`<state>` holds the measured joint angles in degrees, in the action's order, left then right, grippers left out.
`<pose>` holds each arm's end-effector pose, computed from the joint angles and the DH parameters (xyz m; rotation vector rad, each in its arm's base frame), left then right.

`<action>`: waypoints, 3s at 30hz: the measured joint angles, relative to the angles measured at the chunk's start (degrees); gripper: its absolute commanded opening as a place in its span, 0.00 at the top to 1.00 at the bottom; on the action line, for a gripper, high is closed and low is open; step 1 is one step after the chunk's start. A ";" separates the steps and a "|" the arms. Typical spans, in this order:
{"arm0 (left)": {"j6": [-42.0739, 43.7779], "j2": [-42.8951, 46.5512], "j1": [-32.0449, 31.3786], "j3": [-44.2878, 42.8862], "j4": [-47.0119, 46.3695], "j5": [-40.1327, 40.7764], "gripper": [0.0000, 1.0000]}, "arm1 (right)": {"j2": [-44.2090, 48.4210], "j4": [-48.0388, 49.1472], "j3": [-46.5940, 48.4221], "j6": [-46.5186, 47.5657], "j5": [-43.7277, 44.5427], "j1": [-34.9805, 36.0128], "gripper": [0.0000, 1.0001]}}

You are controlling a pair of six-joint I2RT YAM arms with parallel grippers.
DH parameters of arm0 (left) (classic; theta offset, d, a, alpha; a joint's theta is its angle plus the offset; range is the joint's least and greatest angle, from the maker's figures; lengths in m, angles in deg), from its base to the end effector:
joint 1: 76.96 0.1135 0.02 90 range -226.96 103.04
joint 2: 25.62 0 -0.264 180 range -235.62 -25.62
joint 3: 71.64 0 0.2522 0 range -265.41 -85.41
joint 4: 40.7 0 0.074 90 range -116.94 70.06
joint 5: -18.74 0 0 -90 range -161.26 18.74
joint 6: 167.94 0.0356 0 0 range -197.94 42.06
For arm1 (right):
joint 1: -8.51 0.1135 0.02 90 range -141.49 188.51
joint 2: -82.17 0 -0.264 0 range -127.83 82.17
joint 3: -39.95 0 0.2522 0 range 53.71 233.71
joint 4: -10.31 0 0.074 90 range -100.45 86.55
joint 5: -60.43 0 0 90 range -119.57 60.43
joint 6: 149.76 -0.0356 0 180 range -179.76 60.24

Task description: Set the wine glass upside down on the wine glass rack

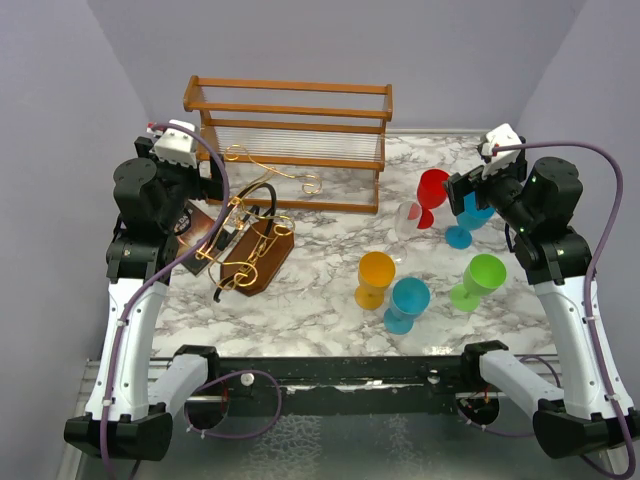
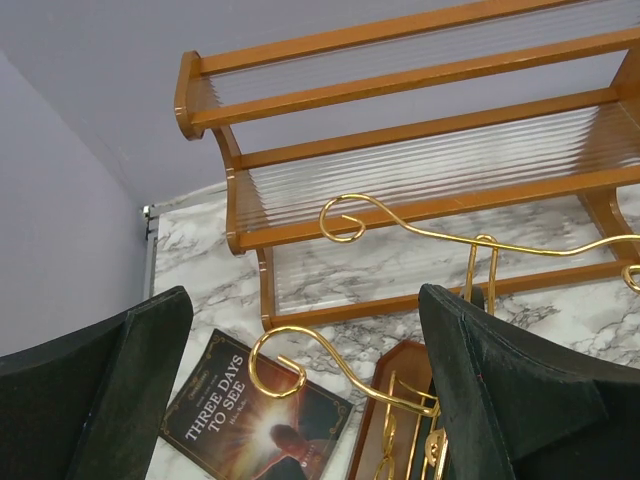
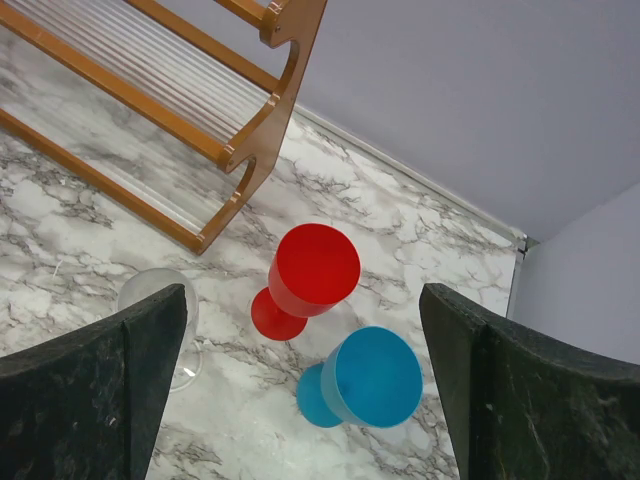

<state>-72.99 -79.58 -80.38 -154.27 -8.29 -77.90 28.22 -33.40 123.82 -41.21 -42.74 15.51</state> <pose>0.1945 -0.0157 0.4408 0.2078 1.6229 -0.0743 0.1864 0.0311 0.4268 -0.5564 1.7176 0.0646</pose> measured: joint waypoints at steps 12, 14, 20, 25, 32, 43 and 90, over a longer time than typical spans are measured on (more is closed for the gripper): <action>0.79 0.00 0.04 0.00 0.31 -0.42 0.01 | -0.04 0.00 0.00 0.07 -0.04 0.00 0.00; 0.79 0.00 0.04 0.00 0.31 -0.42 0.01 | -0.04 0.00 0.00 0.20 -0.11 0.00 0.00; 0.83 -0.07 0.04 0.00 0.33 -0.48 0.01 | -0.57 -0.07 0.02 0.87 -1.77 0.00 0.00; 1.70 -1.27 0.04 -0.15 1.14 -2.89 0.01 | -3.98 -2.58 2.10 2.25 -6.75 0.02 0.01; 2.82 -5.97 0.04 -3.17 4.20 -7.45 0.01 | -12.94 -8.70 6.80 3.96 -11.93 0.79 0.06; 4.50 -9.84 0.04 -10.10 7.45 -8.57 0.01 | -26.29 -18.86 15.13 4.42 -3.85 9.57 0.45; 0.55 -11.06 0.07 -13.99 6.38 -14.75 0.01 | -32.15 -26.21 38.10 5.84 -7.30 10.95 0.99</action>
<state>-72.44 -90.64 -80.31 -168.25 -1.91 -92.65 -3.94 -59.61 161.91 -35.38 -50.04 26.46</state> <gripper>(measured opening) 0.992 0.045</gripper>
